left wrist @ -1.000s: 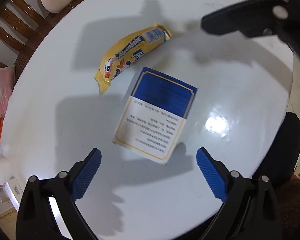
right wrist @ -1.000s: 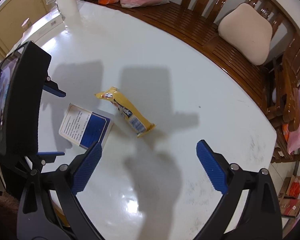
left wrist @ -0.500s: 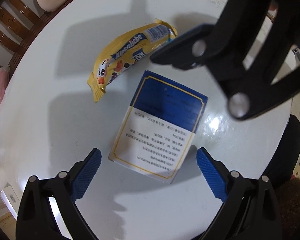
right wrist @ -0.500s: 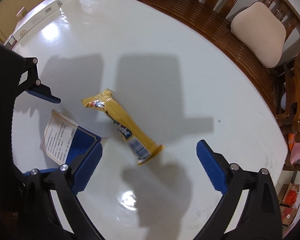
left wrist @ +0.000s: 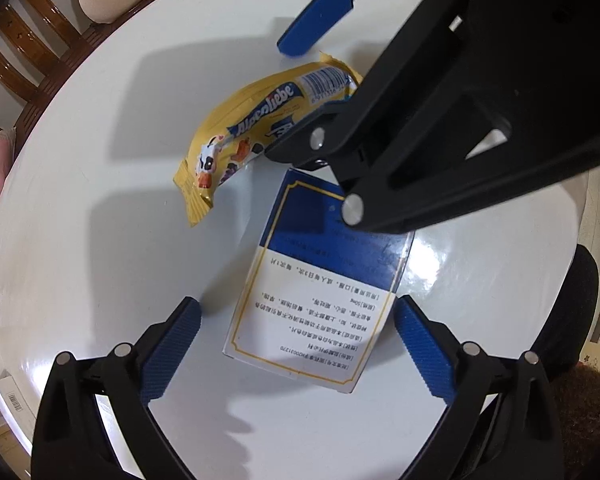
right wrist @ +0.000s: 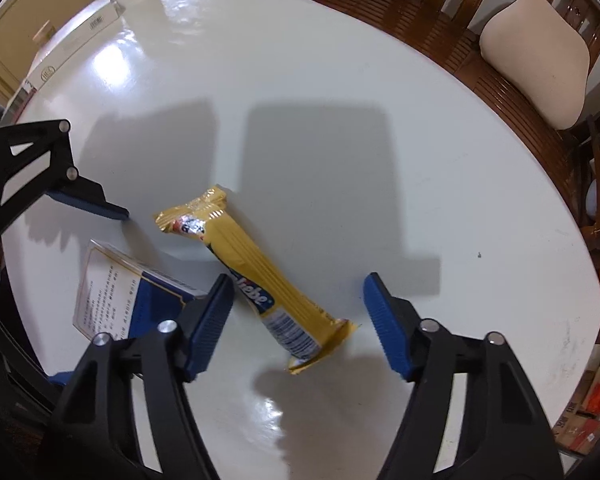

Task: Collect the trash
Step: 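Grasp the blue-and-white cigarette box with the left gripper while the right gripper grasps the yellow candy wrapper, then lift the cigarette box and candy wrapper and carry them over the trash bag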

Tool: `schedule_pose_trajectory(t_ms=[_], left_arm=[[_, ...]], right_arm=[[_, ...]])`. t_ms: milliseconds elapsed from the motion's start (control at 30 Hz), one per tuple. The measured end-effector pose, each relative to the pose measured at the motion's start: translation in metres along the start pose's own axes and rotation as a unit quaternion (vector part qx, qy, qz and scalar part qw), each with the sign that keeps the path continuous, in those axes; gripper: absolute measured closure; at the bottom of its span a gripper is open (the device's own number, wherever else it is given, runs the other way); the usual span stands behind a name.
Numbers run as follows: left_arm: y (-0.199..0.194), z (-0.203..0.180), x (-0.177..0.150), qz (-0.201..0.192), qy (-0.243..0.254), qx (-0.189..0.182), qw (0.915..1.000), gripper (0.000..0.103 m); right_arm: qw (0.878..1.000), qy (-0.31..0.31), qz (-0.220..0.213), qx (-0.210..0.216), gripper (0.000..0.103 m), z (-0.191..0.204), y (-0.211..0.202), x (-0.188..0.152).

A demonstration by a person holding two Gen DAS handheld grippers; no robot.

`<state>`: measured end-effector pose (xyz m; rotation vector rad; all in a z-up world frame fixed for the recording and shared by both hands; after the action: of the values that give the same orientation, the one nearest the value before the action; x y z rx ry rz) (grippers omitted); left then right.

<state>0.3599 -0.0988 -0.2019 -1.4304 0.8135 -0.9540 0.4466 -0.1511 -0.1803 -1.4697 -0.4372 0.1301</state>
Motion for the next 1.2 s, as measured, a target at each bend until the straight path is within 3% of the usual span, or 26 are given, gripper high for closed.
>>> schedule_pose_trajectory(t_ms=[67,200,333,367,800,1200], left_arm=[[-0.001,0.002,0.000,-0.007,-0.007,0.002,1.0000,0.009],[-0.003,0.002,0.000,-0.017,-0.016,0.006,0.9997,0.011],[-0.008,-0.001,0.003,-0.027,-0.020,0.009,0.9994,0.029],[-0.010,-0.003,0.002,-0.030,-0.021,0.010,0.9993,0.034],[-0.013,-0.007,-0.010,-0.035,-0.089,0.017,0.9953,0.038],[-0.068,-0.008,-0.039,-0.080,-0.146,0.040,0.9852,0.039]], right_arm=[[1.000,-0.002,-0.005,0.002,0.047,0.002,-0.001,0.001],[1.000,0.004,-0.012,0.004,0.070,0.003,-0.003,0.002],[1.000,0.017,-0.018,-0.002,0.083,0.003,-0.003,0.005],[1.000,0.022,-0.018,-0.004,0.084,0.003,-0.003,0.005],[0.997,0.064,-0.033,-0.032,0.087,-0.002,-0.016,-0.006],[0.993,0.074,-0.076,-0.061,0.087,0.017,-0.086,-0.056]])
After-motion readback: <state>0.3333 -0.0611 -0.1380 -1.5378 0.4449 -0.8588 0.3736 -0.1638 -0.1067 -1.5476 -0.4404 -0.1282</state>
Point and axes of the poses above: each gripper's, at about its wrist camera, not at the fingertips, and y roughly the way its jaws point, z to its left, x to its top, the point moved 5 cm from there along y, roughly the way its jaws point, and after that the axes turned 11 degrees about y, right-handed, at the moved point
